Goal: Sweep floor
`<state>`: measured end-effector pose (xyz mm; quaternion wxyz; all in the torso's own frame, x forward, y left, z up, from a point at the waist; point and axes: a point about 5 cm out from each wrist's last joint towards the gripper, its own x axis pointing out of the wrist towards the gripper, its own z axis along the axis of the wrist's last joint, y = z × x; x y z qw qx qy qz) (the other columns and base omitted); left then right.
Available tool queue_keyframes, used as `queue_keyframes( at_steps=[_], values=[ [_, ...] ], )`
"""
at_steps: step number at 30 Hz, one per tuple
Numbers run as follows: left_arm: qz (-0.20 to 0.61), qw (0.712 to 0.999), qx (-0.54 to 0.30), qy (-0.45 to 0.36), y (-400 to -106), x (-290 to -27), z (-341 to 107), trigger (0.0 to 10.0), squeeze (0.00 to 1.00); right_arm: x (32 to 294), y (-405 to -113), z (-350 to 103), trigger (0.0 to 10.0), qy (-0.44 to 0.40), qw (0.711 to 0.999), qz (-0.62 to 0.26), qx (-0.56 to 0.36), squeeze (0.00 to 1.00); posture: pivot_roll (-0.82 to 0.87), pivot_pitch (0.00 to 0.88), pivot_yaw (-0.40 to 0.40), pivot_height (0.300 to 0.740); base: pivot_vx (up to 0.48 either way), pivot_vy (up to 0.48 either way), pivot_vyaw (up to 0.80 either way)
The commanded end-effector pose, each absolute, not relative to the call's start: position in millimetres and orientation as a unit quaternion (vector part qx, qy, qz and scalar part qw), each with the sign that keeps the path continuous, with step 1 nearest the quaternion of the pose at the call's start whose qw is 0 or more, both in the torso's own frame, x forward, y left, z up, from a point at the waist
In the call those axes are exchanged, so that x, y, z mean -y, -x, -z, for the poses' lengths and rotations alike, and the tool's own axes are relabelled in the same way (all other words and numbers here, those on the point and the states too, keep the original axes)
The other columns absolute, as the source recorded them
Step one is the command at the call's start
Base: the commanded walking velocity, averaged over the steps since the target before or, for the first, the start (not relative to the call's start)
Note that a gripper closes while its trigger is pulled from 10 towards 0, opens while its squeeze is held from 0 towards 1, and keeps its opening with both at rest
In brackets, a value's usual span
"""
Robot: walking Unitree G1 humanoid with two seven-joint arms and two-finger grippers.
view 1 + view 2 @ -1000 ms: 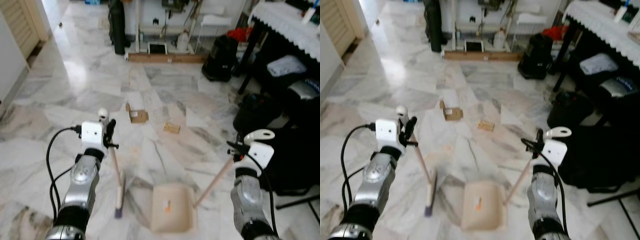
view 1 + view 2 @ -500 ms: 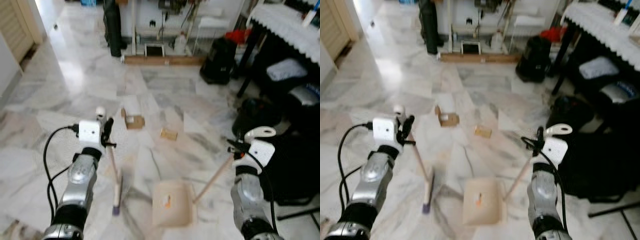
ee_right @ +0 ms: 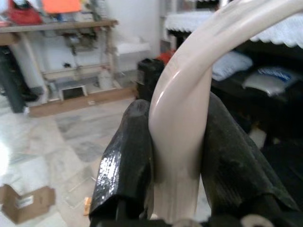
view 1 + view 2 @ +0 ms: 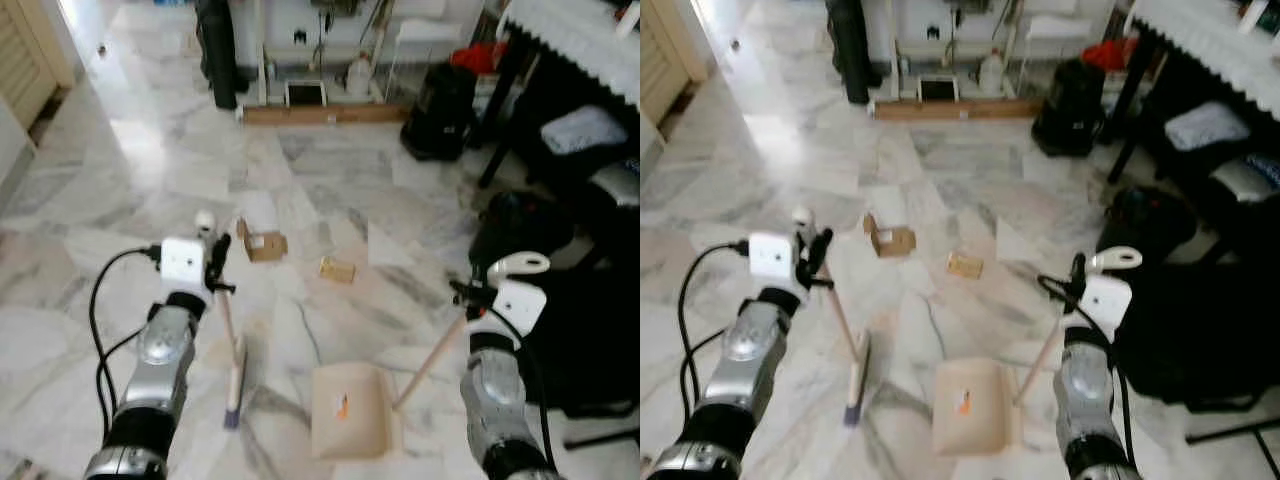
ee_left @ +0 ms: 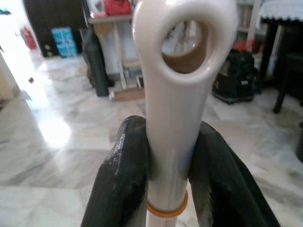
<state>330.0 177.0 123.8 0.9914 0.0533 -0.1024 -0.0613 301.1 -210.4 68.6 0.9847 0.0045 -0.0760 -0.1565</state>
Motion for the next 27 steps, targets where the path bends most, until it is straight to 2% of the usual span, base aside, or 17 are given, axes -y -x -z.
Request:
queue_keyframes(
  at_steps=[1, 12, 27],
  values=[
    [0.070, 0.989, 0.120, -0.052, -330.4, -171.8, -131.4, 10.0, 0.00, 214.2, -305.4, -80.5, 10.0, 0.000, 0.982, 0.160, 0.102, 0.00, 0.11, 0.135, -0.050, 0.740, 0.337, 0.000, 0.00],
    [0.069, 0.989, 0.120, -0.054, -330.3, -173.0, -132.7, 10.0, 0.00, 212.3, -306.9, -82.7, 10.0, 0.002, 0.982, 0.155, 0.104, 0.00, 0.11, 0.148, -0.046, 0.740, 0.340, 0.000, 0.00],
    [0.073, 0.987, 0.131, -0.056, -331.9, -171.4, -138.3, 10.0, 0.00, 209.2, -304.4, -78.5, 10.0, 0.003, 0.984, 0.146, 0.097, 0.00, 0.13, 0.118, -0.049, 0.740, 0.340, 0.000, 0.00]
  ],
)
